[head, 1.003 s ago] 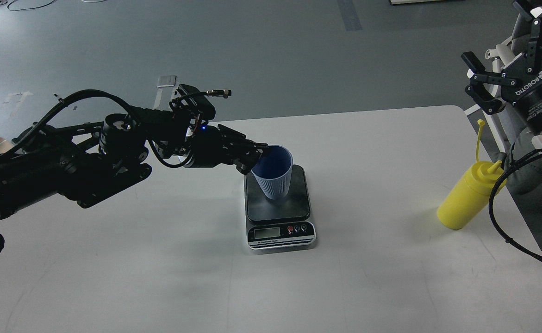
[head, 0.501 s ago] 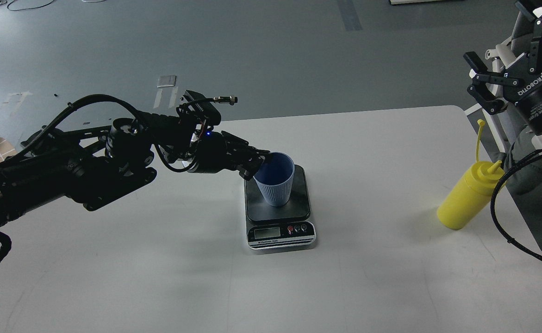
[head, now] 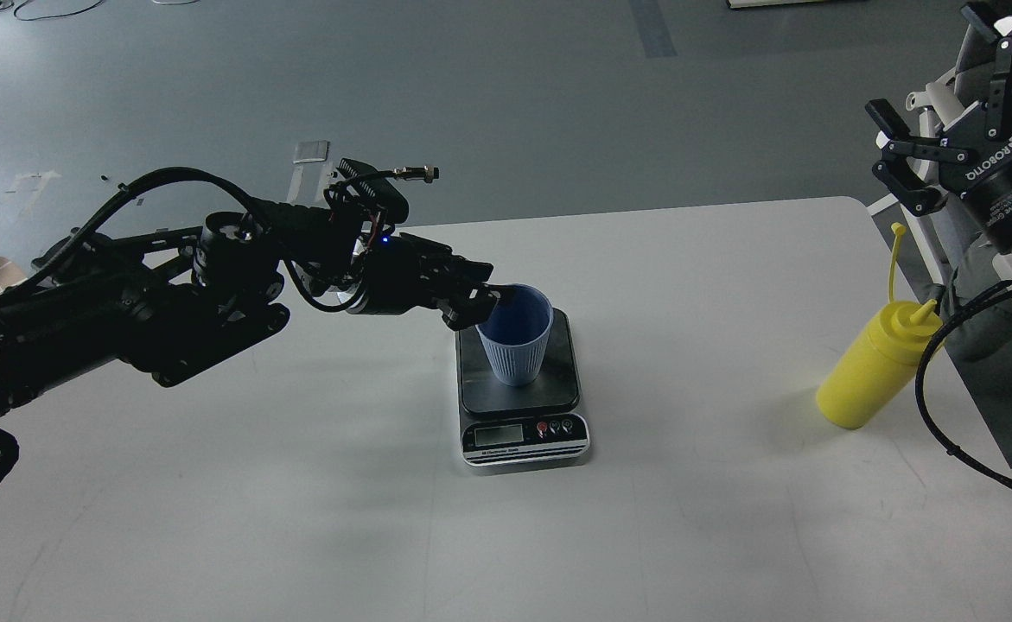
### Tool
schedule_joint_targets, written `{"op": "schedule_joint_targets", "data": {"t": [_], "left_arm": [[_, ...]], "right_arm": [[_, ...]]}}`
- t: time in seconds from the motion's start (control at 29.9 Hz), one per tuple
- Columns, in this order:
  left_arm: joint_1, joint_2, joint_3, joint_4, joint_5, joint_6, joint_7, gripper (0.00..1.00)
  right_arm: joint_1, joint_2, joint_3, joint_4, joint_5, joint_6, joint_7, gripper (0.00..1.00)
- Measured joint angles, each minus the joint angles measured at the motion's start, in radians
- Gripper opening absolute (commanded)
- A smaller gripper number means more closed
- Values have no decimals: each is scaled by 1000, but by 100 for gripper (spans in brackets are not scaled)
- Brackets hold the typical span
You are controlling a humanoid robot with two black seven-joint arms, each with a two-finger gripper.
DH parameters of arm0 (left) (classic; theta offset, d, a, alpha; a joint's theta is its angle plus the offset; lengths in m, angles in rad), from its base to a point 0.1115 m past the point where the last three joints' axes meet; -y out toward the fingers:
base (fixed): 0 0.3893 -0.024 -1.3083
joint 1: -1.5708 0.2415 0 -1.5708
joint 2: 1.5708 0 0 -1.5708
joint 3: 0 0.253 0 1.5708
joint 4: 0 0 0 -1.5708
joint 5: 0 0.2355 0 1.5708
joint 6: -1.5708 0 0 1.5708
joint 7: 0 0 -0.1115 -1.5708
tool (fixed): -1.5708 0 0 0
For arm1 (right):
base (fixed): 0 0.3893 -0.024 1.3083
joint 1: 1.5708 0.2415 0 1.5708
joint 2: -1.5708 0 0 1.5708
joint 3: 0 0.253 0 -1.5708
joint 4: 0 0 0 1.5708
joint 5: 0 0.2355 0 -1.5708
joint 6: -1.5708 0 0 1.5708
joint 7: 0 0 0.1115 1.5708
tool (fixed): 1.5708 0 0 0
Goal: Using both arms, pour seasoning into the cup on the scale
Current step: 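Lower the blue cup onto the scale and open the left gripper, then withdraw the left gripper up and away from the cup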
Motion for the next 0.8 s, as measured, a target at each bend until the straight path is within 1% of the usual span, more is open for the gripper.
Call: {"op": "schedule_joint_targets", "data": {"t": [0.17, 0.27, 0.37, 0.43, 0.5, 0.53, 0.6, 0.7, 0.8], "left_arm": [[3, 7, -66, 1, -145, 5, 0, 98], [4, 28, -135, 4, -280, 8, 0, 98], [7, 58, -285, 19, -493, 9, 0, 98], [22, 69, -446, 57, -714, -5, 0, 98], [56, 83, -516, 84, -918, -29, 0, 98], [70, 93, -531, 90, -1028, -37, 0, 98], [93, 126, -541, 95, -1160, -47, 0, 98], [151, 165, -544, 94, -1212, -57, 0, 98], [187, 177, -544, 80, -1218, -60, 0, 98]], "right_arm": [[0, -1, 0, 0, -2, 0, 0, 100], [-3, -3, 0, 0, -3, 0, 0, 100], [-6, -5, 1, 3, -3, 0, 0, 100], [-7, -5, 6, 6, 0, 0, 0, 100], [-7, -1, 18, 9, 5, 0, 0, 100], [-8, 4, 28, 11, 7, 0, 0, 100], [-7, 31, 67, 19, 14, 0, 10, 100], [9, 113, 148, 59, 66, 0, 40, 100], [24, 172, 210, 132, 270, 0, 49, 100]]}}
